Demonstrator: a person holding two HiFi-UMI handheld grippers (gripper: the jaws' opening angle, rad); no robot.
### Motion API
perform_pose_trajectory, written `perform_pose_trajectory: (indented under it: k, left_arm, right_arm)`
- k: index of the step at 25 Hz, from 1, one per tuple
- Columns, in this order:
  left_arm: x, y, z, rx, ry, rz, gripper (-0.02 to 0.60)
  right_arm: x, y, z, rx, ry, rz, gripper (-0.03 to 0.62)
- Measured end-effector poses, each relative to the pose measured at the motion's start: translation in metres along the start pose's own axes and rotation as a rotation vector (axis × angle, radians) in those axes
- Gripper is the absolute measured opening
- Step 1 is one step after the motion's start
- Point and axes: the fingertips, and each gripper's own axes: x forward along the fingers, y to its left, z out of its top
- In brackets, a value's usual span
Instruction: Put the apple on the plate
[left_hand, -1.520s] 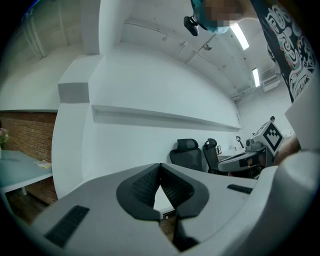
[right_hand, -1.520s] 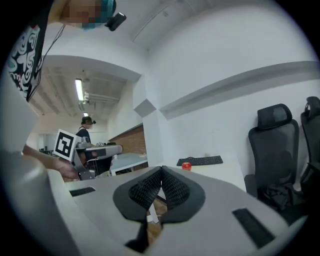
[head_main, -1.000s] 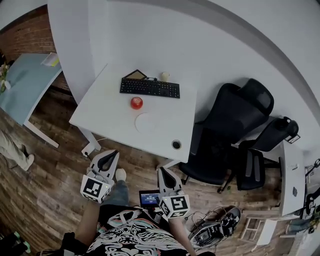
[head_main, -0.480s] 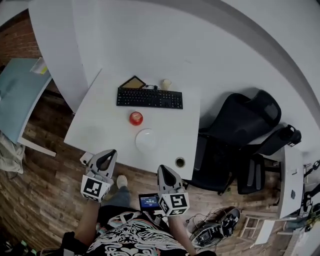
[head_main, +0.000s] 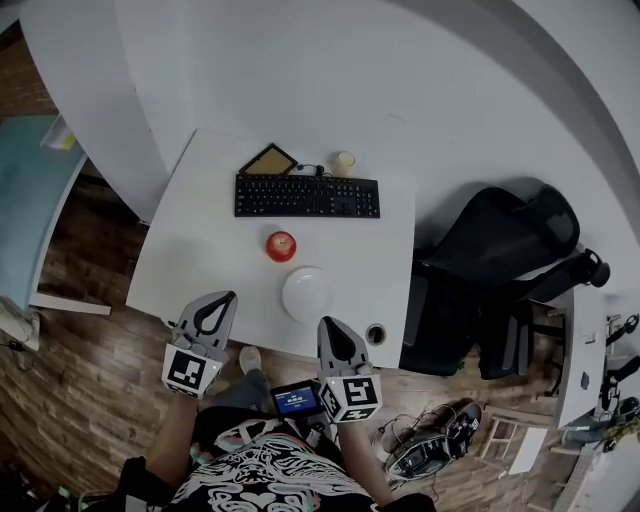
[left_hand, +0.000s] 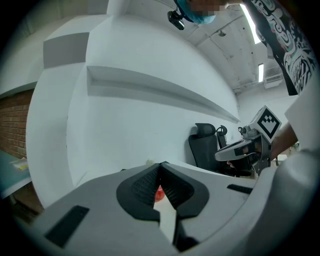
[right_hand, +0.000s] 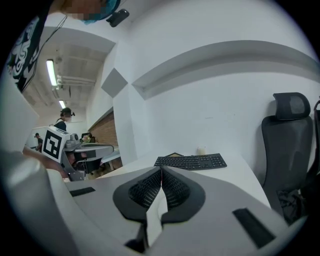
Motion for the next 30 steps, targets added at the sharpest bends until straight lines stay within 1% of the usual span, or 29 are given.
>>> perform_pose_trajectory:
  k: [3, 5, 7, 8, 9, 12, 14, 18, 22, 30]
  left_arm:
    - [0.004, 0.011, -0.006, -0.008, 0.018, -0.011, 0.014]
    - [0.009, 0.015, -0.006, -0.004, 0.008, -0.015, 0.014]
    - [0.017, 0.014, -0.007, 0.039, 0.006, -0.030, 0.014]
    - [0.019, 0.012, -0.009, 0.069, 0.020, -0.042, 0.014]
    - [0.022, 0.010, -0.012, 0.082, 0.028, -0.051, 0.014]
    - [0.032, 0.008, -0.012, 0.055, -0.004, -0.058, 0.014]
    - [0.037, 0.010, -0.013, 0.044, -0.010, -0.054, 0.014]
    - [0.046, 0.018, -0.015, 0.029, -0.009, -0.041, 0.014]
    - [0.056, 0.024, -0.013, 0.012, -0.012, -0.039, 0.014]
    - [0.076, 0.023, -0.026, 0.013, 0.005, -0.065, 0.014]
  right_arm:
    - [0.011, 0.005, -0.002, -0.007, 0.014, -0.007, 0.028]
    - [0.016, 0.006, -0.002, -0.008, 0.021, -0.009, 0.028]
    - [0.020, 0.003, -0.002, -0.005, 0.024, -0.014, 0.028]
    - [0.022, 0.001, -0.003, -0.001, 0.026, -0.016, 0.028]
    - [0.024, 0.000, -0.003, 0.003, 0.026, -0.017, 0.028]
    - [0.032, -0.005, -0.002, 0.004, 0.019, -0.019, 0.028]
    - [0.038, -0.009, -0.001, -0.003, 0.018, -0.020, 0.028]
    - [0.046, -0.014, 0.002, -0.009, 0.017, -0.022, 0.028]
    - [0.057, -0.015, 0.007, -0.014, 0.009, -0.005, 0.028]
    - [0.072, -0.013, 0.007, 0.008, 0.001, 0.032, 0.028]
